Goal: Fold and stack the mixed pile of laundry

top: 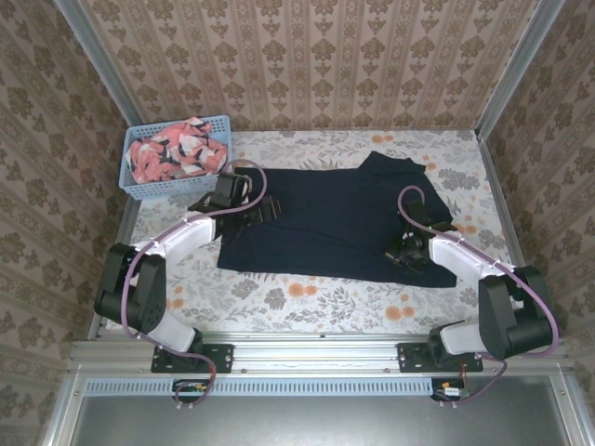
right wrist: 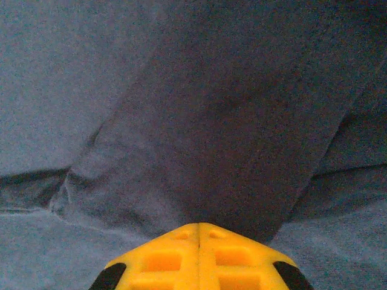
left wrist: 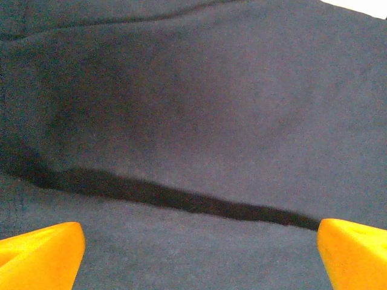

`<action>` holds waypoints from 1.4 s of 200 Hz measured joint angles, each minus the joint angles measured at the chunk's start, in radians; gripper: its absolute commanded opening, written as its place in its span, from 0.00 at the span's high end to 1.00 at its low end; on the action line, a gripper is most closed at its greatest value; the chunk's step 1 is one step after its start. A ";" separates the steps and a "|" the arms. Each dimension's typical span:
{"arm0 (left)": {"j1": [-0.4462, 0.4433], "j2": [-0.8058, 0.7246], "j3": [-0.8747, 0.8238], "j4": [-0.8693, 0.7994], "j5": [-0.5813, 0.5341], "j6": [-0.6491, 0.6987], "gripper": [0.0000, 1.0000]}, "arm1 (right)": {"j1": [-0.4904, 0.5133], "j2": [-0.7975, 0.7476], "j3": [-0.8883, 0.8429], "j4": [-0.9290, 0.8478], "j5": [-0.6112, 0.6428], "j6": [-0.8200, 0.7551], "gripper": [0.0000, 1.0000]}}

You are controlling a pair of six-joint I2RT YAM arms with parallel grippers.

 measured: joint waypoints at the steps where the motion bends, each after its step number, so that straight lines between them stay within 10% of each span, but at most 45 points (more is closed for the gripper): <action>1: 0.000 0.000 0.000 0.000 0.000 0.000 0.00 | 0.000 0.000 0.000 0.000 0.000 0.000 0.99; 29: 0.004 0.000 -0.006 0.000 0.002 0.000 0.00 | 0.000 -0.001 0.000 -0.003 0.005 -0.006 0.67; 103: 0.005 0.000 -0.006 0.008 0.015 -0.008 0.00 | 0.000 -0.021 -0.059 -0.003 0.023 -0.011 0.63; 174: 0.006 -0.009 -0.018 0.008 0.015 -0.008 0.00 | 0.000 -0.015 -0.048 -0.001 0.037 -0.021 1.00; 280: 0.006 -0.009 -0.018 0.008 0.022 -0.008 0.00 | 0.000 0.170 0.248 0.031 0.042 -0.092 1.00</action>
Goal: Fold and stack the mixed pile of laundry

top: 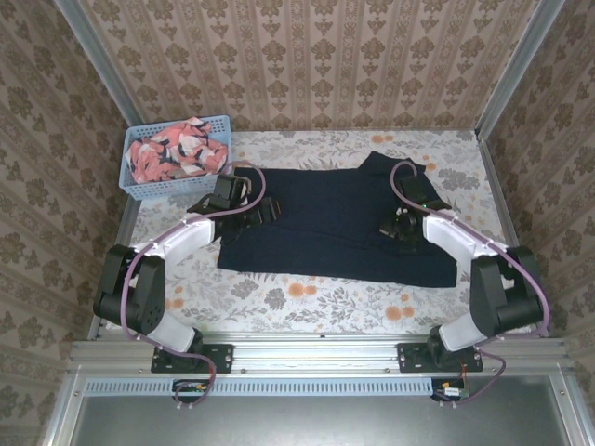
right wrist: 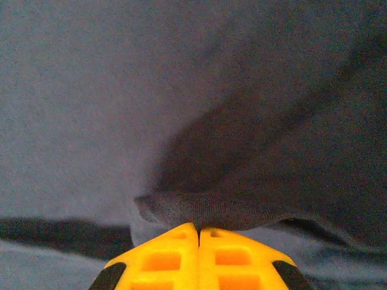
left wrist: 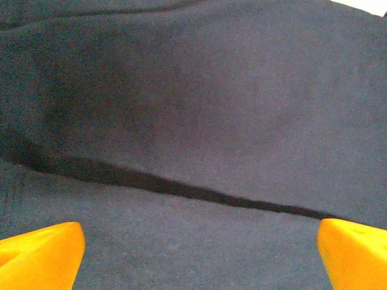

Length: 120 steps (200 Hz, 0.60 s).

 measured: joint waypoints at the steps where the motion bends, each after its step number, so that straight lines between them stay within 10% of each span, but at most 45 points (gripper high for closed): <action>1: 0.000 0.000 0.000 0.000 0.000 0.000 0.00 | 0.000 0.008 0.007 0.001 0.000 -0.003 1.00; 15: 0.000 0.000 0.000 0.000 0.002 0.000 0.00 | -0.005 0.078 0.078 0.011 0.010 -0.027 0.69; 43: 0.000 0.000 0.000 0.000 0.011 -0.001 0.00 | -0.016 0.162 0.180 -0.003 0.010 -0.070 0.52; 120: -0.037 0.013 0.027 -0.013 0.027 0.006 0.00 | -0.063 0.064 0.200 -0.048 0.089 -0.214 0.51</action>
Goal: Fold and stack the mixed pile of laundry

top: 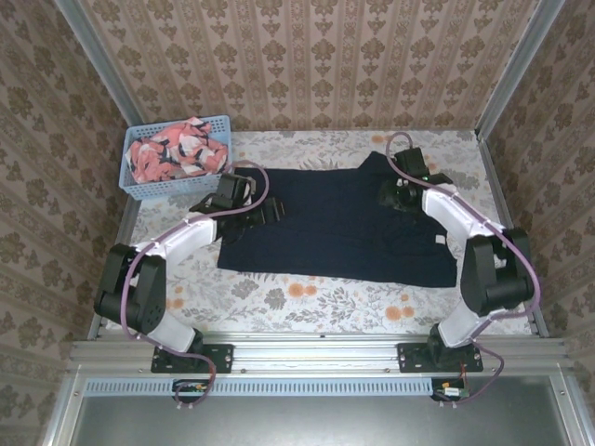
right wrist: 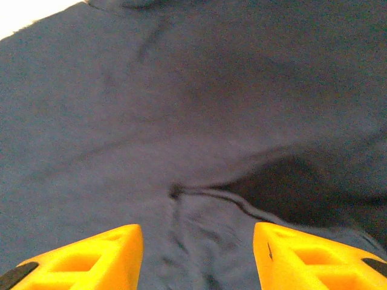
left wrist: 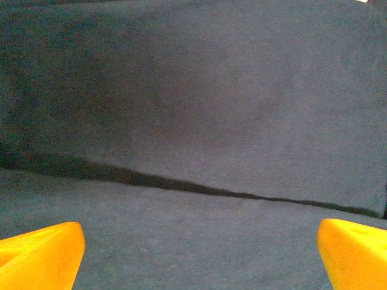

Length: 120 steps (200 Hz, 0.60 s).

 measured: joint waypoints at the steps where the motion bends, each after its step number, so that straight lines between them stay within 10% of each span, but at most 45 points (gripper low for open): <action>1: -0.003 0.002 0.002 0.000 0.001 0.000 0.00 | -0.004 -0.008 -0.007 -0.002 0.002 -0.002 0.52; 67: -0.148 0.064 0.047 0.029 0.068 0.002 0.02 | -0.173 -0.127 -0.203 -0.047 -0.042 -0.024 0.77; 120: -0.162 0.150 -0.031 0.095 0.068 -0.037 0.01 | -0.198 0.157 -0.069 -0.007 -0.093 -0.029 0.86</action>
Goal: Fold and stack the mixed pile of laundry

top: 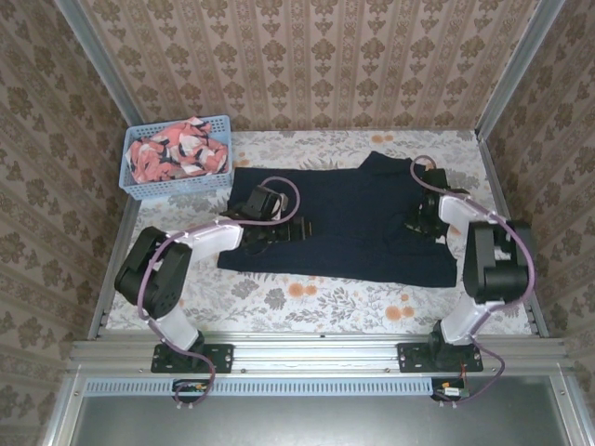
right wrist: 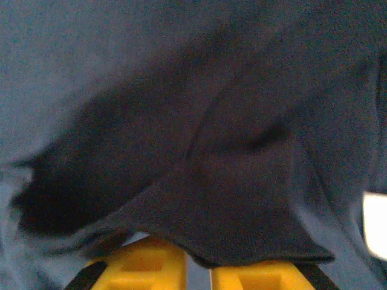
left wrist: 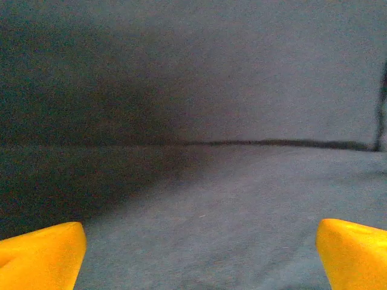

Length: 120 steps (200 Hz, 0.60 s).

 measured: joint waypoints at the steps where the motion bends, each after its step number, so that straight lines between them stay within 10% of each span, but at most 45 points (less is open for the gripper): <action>1: 0.000 0.002 -0.002 0.000 0.000 -0.001 0.01 | -0.002 0.011 0.011 0.000 0.000 -0.001 0.86; 55: 0.001 0.014 -0.013 0.003 -0.023 -0.002 0.00 | -0.016 0.166 0.338 0.048 -0.010 -0.050 0.82; 120: 0.007 0.013 0.109 -0.054 0.021 0.014 0.04 | 0.057 -0.076 0.051 0.011 -0.055 -0.066 0.72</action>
